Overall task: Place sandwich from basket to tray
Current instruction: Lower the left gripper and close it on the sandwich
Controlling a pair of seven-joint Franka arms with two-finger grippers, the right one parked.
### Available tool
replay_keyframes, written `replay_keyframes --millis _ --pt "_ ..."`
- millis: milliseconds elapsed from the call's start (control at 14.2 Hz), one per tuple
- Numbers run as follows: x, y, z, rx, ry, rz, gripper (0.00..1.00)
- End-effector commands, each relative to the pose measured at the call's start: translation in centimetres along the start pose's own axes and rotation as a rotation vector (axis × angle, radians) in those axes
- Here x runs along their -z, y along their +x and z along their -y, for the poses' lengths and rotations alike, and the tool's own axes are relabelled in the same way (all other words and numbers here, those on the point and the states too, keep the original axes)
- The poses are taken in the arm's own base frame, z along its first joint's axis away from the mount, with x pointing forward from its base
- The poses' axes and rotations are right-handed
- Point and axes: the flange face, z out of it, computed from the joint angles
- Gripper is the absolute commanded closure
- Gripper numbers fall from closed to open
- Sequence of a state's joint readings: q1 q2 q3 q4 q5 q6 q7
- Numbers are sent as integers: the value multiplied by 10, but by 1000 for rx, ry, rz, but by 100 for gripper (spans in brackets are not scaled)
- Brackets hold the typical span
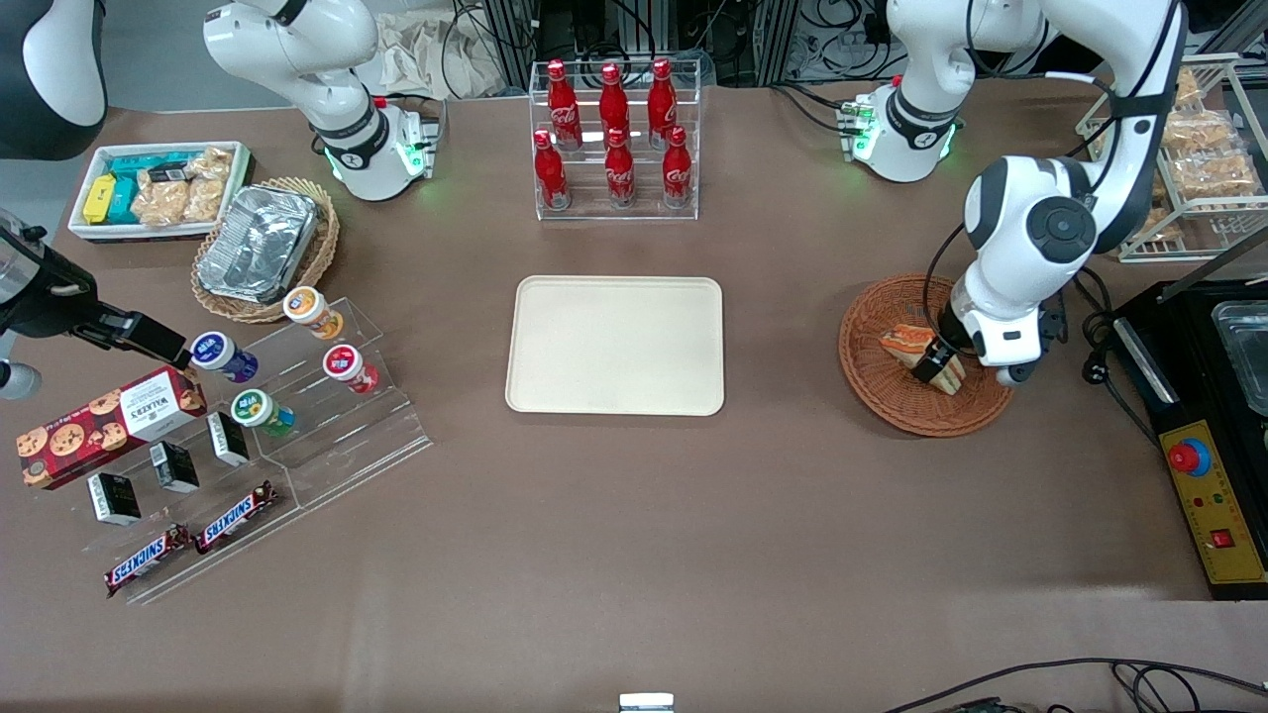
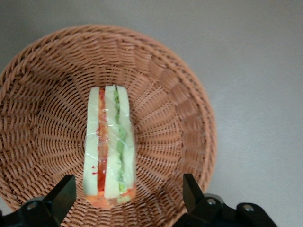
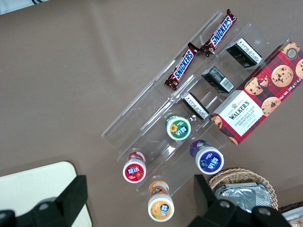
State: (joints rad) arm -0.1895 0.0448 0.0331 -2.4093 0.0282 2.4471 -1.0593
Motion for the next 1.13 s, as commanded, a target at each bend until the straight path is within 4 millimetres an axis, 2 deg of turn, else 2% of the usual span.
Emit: replay_keyframes --millis 0,211,282,493,704,775,845,1056 --pt "-22 -10 21 -2 -18 -36 0" --pt "-34 -14 30 -4 -50 -51 1" --pt "-34 -14 29 -4 -54 -53 9" --pt "-32 -13 28 -10 -59 -56 53" --pt "-14 -10 26 -22 -75 -68 91" --pt "-1 -7 25 -44 -65 -66 97" --pt "13 2 26 -71 -31 -50 98" --pt "83 28 18 -164 68 9 98"
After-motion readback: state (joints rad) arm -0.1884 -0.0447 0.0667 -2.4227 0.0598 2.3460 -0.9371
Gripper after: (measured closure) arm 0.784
